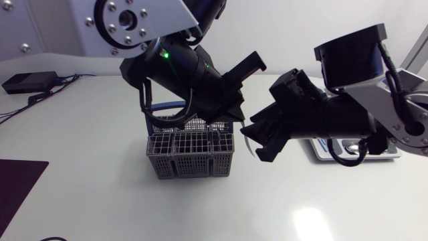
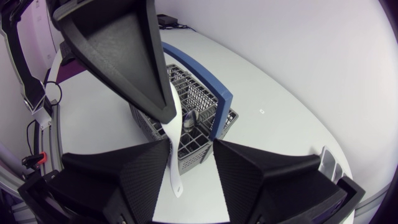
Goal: Unload the cutlery basket into the drawer organizer.
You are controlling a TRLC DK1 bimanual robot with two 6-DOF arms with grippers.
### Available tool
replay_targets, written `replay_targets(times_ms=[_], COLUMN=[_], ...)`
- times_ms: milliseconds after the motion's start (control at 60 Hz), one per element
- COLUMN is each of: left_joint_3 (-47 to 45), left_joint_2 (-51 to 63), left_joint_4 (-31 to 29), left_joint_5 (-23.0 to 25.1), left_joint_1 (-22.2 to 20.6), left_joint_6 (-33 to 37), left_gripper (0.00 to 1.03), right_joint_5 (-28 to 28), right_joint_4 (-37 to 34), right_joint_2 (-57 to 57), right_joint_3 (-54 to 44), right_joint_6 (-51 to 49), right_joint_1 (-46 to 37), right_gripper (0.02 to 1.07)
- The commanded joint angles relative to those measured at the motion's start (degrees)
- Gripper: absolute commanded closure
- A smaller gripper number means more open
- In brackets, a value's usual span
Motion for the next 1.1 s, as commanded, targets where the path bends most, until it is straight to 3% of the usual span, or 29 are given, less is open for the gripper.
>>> replay_targets(times_ms=[0, 133, 350, 433, 667, 733, 900, 1083], left_joint_3=[1.7, 1.7, 1.6, 1.6, 1.4, 1.4, 1.6, 2.3], left_joint_2=[0.6, 0.5, 0.6, 0.7, -0.3, -0.7, -1.6, -2.9], left_joint_4=[0.2, 0.2, 0.2, 0.3, 1.1, 1.4, 2.0, 2.2], left_joint_5=[0.8, 1.0, 1.5, 2.2, 2.7, 3.2, 4.9, 5.9], left_joint_1=[0.6, 0.8, 0.8, 0.8, 0.9, 0.9, 1.5, 2.8], left_joint_6=[-1.4, -1.4, -1.4, -1.4, -1.3, -1.2, -0.9, -0.1], left_gripper=[0.99, 0.99, 0.99, 0.99, 0.94, 0.86, 0.46, 0.17], right_joint_5=[0.0, 0.3, 0.2, 0.1, -0.7, -0.9, -1.7, -2.1], right_joint_4=[0.7, 1.1, 1.8, 1.9, 0.5, 0.3, -0.9, -2.3], right_joint_2=[1.4, 2.1, 2.5, 2.8, 3.4, 3.4, 3.9, 4.0], right_joint_3=[1.2, 1.0, 0.3, 0.3, 0.2, 0.1, 0.1, -0.1], right_joint_6=[1.5, 1.9, 1.9, 1.9, 1.7, 1.6, 1.4, 0.9], right_joint_1=[0.6, 1.1, 1.2, 1.3, 1.6, 1.6, 1.7, 1.7], right_gripper=[0.59, 0.64, 0.86, 1.02, 1.01, 1.01, 1.01, 1.01])
